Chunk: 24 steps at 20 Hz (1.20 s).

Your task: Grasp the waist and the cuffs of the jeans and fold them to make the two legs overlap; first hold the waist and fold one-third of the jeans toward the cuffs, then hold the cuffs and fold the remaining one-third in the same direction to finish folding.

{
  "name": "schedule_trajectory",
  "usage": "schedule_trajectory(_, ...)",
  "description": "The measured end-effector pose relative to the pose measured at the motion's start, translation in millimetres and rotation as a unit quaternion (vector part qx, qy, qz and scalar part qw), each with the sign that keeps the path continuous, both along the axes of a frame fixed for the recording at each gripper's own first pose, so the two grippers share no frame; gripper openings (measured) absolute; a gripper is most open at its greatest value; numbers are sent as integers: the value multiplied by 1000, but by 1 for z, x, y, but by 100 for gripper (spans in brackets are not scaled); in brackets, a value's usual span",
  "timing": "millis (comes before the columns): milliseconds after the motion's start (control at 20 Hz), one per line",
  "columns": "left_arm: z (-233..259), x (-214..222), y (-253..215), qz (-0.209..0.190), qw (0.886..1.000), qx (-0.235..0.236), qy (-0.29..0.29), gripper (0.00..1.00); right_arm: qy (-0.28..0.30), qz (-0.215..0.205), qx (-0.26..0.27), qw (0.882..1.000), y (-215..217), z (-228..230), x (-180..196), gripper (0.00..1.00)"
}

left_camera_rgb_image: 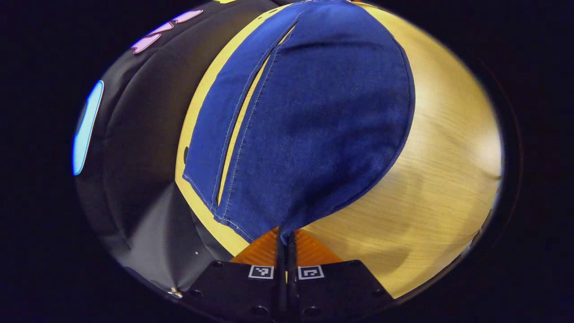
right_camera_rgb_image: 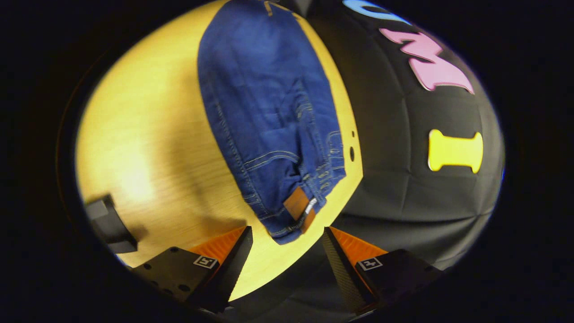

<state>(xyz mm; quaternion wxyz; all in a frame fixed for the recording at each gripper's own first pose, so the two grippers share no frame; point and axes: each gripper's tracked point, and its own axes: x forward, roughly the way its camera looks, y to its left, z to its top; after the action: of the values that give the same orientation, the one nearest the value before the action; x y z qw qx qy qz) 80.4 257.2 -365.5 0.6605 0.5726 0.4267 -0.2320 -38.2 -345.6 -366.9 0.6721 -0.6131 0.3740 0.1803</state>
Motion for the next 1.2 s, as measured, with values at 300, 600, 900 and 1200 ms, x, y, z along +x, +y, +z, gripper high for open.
schedule_trajectory(300, 0, 0, -4, 3, 1000, 5, 2, 5, -37, 59, -22, 997, 11, -10, 60, 87)
schedule_trajectory(600, -2, 1, -6, 14, 1000, 4, -2, 5, -14, 37, -9, 999, 4, -36, 76, 35)
schedule_trajectory(900, -2, 1, -9, 52, 998, -18, 24, 6, 54, -7, 66, 996, 5, -37, 66, 10)
schedule_trajectory(1200, 16, 7, -18, 180, 973, -142, 20, 6, 67, -14, 86, 994, 13, -7, 72, 7)
